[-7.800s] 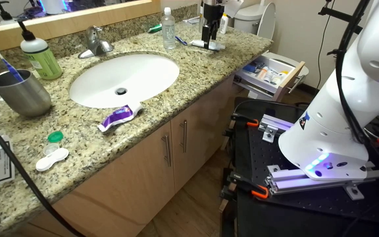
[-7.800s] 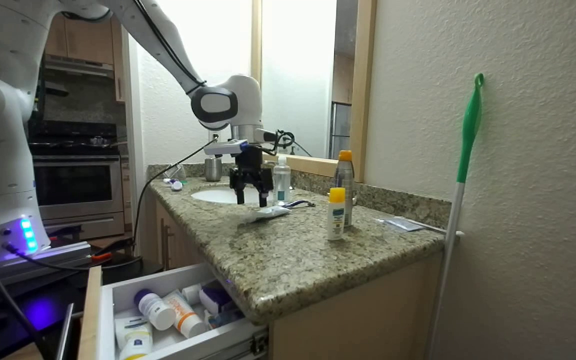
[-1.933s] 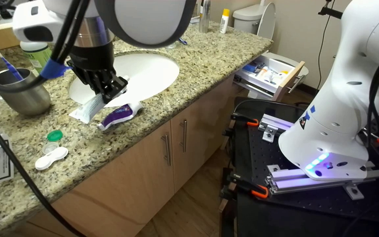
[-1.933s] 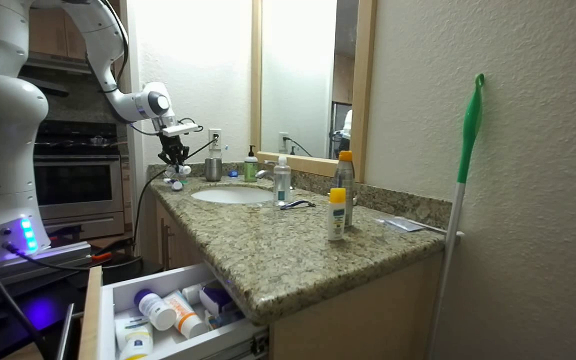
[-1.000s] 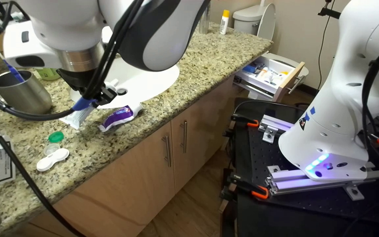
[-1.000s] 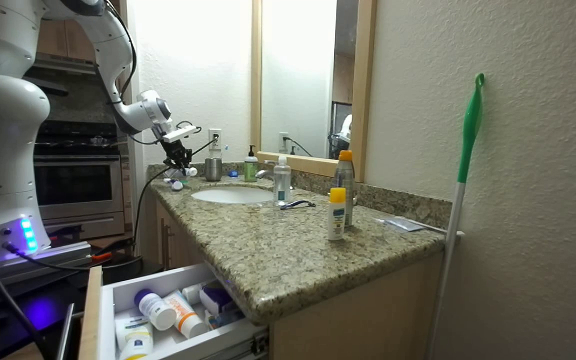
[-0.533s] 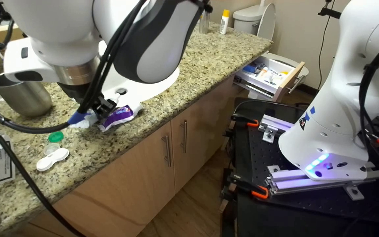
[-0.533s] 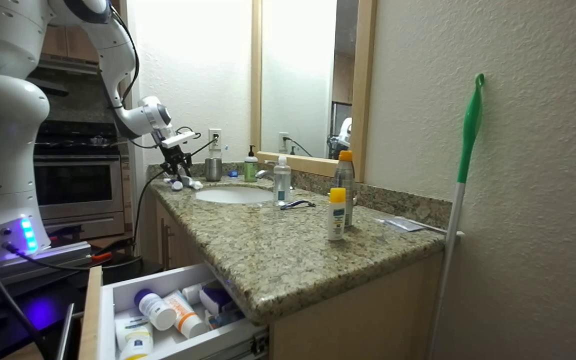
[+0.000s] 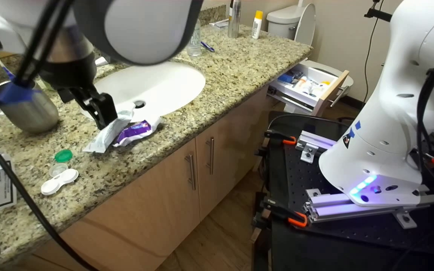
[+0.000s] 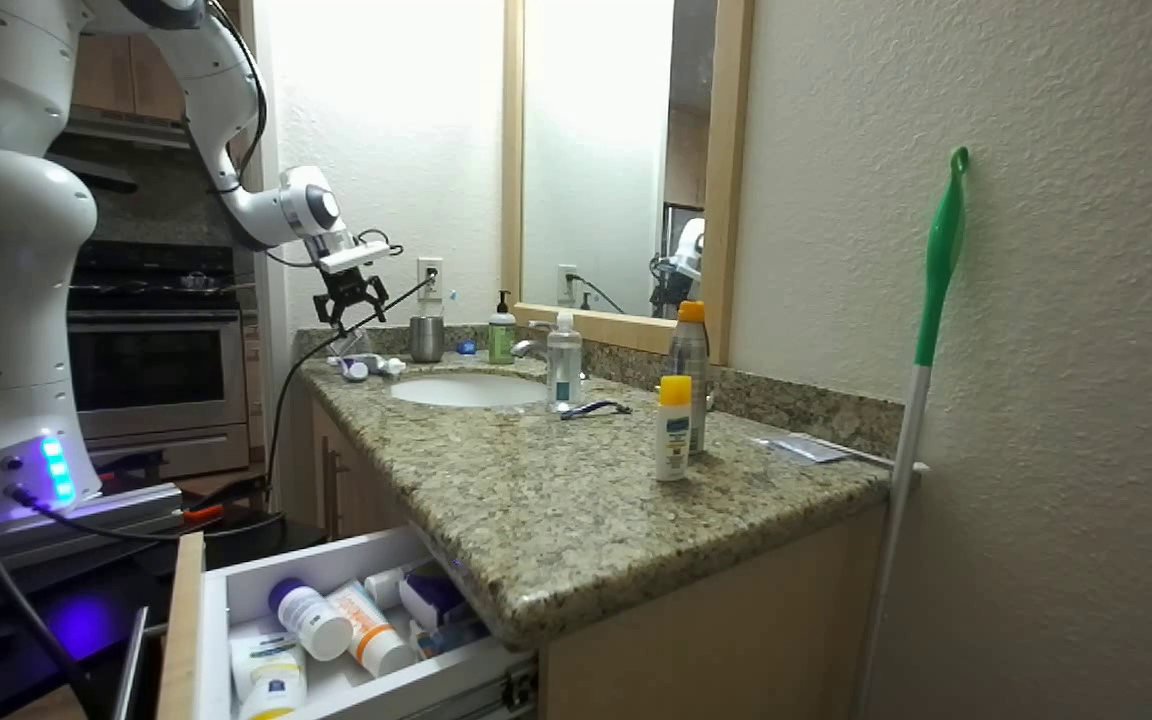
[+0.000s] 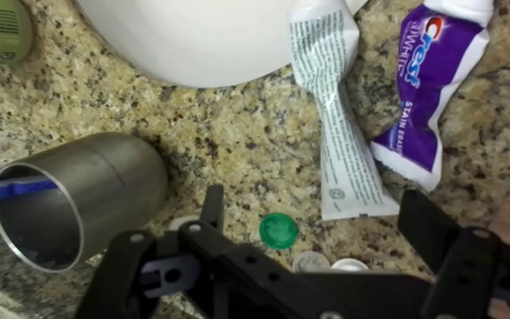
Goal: Move the white tube to the left side of the sink counter
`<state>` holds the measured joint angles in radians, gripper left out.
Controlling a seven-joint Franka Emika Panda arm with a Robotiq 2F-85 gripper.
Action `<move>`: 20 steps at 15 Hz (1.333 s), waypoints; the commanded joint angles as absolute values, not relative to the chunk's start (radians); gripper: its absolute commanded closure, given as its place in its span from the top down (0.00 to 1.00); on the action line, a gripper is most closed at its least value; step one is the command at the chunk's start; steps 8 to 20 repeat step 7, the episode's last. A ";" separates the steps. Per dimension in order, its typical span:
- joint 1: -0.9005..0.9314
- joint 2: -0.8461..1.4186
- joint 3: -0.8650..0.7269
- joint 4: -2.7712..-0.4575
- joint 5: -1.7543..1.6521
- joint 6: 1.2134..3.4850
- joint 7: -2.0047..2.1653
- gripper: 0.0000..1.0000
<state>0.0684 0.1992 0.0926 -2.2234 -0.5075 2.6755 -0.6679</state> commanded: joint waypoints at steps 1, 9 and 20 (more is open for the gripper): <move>0.043 0.024 0.124 -2.276 -0.336 2.554 -0.802 1.00; 0.074 -0.006 0.098 -2.243 -0.296 2.509 -0.814 1.00; 0.074 -0.006 0.098 -2.243 -0.296 2.509 -0.814 1.00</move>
